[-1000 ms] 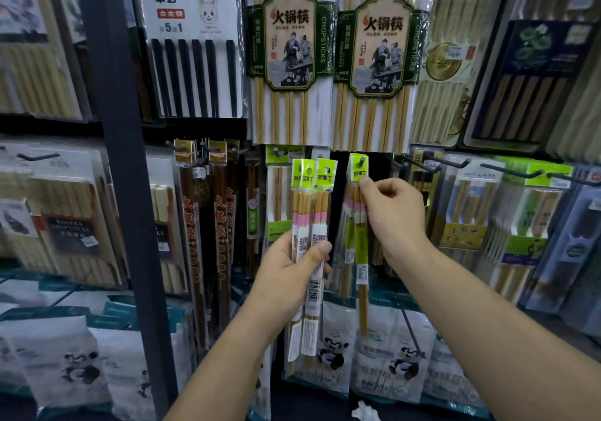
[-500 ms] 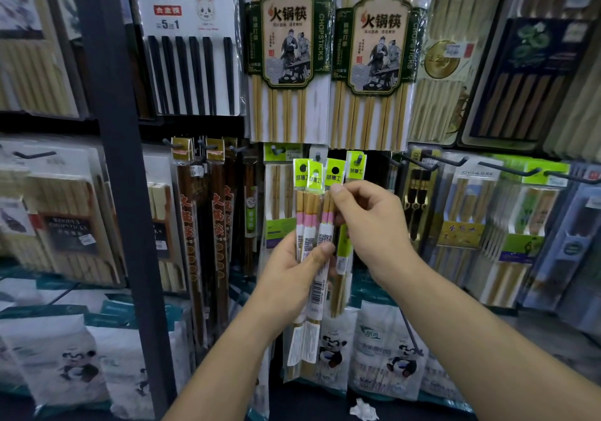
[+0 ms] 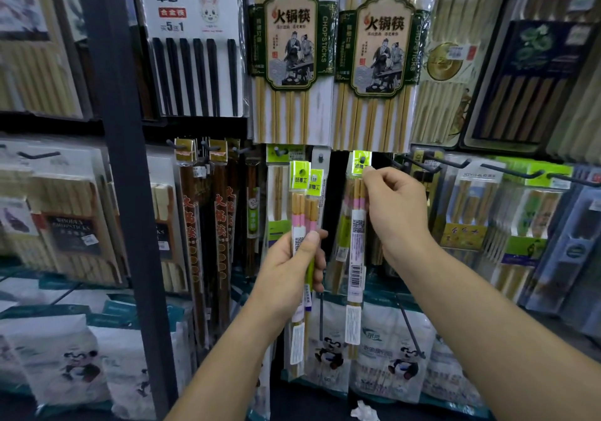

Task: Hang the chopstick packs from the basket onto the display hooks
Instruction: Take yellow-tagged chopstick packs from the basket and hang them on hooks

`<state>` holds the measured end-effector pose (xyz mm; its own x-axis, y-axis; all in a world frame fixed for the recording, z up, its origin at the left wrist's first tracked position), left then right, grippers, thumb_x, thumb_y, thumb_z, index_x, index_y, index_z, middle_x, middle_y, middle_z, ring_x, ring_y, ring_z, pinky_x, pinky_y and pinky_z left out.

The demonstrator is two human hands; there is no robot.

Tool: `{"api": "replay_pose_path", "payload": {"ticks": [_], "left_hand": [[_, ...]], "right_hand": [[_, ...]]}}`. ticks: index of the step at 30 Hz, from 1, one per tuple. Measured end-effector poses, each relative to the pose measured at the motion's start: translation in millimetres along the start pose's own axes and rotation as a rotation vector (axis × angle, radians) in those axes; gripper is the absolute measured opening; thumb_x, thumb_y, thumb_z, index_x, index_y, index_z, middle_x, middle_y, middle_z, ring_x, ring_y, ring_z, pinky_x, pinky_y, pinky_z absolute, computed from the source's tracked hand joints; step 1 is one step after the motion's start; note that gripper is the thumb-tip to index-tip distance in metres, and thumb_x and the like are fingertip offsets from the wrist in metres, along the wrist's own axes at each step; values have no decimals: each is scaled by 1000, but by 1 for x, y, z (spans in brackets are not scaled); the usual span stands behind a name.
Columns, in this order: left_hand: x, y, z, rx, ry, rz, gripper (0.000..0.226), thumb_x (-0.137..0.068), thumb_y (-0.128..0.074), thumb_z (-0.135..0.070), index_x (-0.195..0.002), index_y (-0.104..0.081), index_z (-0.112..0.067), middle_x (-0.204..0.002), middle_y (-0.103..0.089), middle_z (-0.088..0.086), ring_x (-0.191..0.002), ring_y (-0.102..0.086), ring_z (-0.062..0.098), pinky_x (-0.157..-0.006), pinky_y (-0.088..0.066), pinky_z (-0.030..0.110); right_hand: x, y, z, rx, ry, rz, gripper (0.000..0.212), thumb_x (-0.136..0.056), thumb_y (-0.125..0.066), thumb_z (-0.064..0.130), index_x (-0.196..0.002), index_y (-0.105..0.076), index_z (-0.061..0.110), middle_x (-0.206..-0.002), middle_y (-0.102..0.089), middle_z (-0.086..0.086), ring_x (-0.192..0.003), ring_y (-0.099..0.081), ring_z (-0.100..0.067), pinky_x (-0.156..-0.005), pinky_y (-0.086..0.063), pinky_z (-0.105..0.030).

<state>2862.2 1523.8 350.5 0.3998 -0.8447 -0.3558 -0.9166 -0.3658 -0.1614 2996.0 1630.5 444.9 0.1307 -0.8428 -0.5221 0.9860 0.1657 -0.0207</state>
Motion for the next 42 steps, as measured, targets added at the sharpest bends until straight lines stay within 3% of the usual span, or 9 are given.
{"api": "replay_pose_path", "payload": {"ticks": [7,11,17,23,27,30,32,37,42], "left_hand": [[0,-1,-4,-10,-22,-1,21,-109,-45,-25,-120,-60,-14,-76,-67,-3,-65,-59,12,-55,-51,27],[0,1,-2,-8,-14,-3,18,-108,-48,-22,-116,-61,-12,-81,-67,0,-71,-61,14,-58,-53,27],[0,-2,-1,45,-3,13,17,-106,-54,-23,-115,-66,-14,-81,-65,2,-76,-65,17,-67,-61,34],[1,-11,-3,78,-6,63,16,-104,-56,-17,-116,-65,-11,-76,-65,1,-72,-64,16,-62,-60,32],[3,-13,-4,97,-7,83,19,-103,-56,-19,-119,-67,-14,-79,-71,-1,-75,-69,17,-65,-61,32],[2,-6,-2,37,-14,27,22,-105,-53,-27,-117,-69,-18,-91,-77,-9,-88,-72,6,-75,-57,18],[0,2,1,-20,-5,-37,24,-107,-49,-29,-109,-68,-15,-85,-71,-12,-81,-67,3,-72,-53,13],[-1,4,-1,-6,8,-22,26,-109,-44,-28,-99,-53,-6,-67,-54,-4,-55,-49,12,-52,-50,28],[2,-3,2,63,73,41,27,-101,-53,-40,-100,-50,-14,-62,-41,-8,-47,-31,7,-41,-25,20]], "right_hand": [[-6,1,-12,106,-13,-42,41,-98,-59,28,-64,-60,6,-51,-47,7,-52,-43,-7,-68,-48,-29],[-3,5,-19,148,-19,-37,35,-98,-62,34,-74,-71,10,-63,-62,-6,-57,-53,-6,-67,-51,-25],[17,5,-10,84,54,-49,20,-96,-67,30,-80,-69,18,-70,-64,0,-60,-54,3,-57,-45,-11],[40,-22,6,11,131,194,14,-97,-67,20,-85,-74,23,-74,-70,5,-68,-62,-3,-63,-51,-17],[39,-22,8,-2,101,195,19,-99,-65,20,-82,-73,19,-71,-66,3,-66,-61,-7,-62,-53,-21],[32,-16,7,-16,75,131,22,-100,-63,22,-81,-73,16,-69,-64,-2,-66,-59,-9,-67,-54,-27],[24,-10,8,-30,53,67,25,-101,-61,23,-80,-72,15,-65,-61,1,-61,-58,-7,-60,-53,-22],[8,2,5,-29,15,-32,28,-101,-60,24,-79,-71,11,-67,-59,-6,-59,-56,-11,-53,-50,-19],[1,1,3,-4,7,-36,31,-100,-60,26,-77,-70,6,-67,-59,-9,-61,-57,-16,-59,-52,-27]]}}
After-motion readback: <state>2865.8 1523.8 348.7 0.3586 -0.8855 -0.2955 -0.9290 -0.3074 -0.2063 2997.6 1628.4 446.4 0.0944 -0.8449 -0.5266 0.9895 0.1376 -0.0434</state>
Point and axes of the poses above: each hand's wrist, its own x-axis away from the middle knuckle, its own y-axis out of the back of the hand, z = x × y, the point moved 8 cm from there along -x, towards the middle knuckle
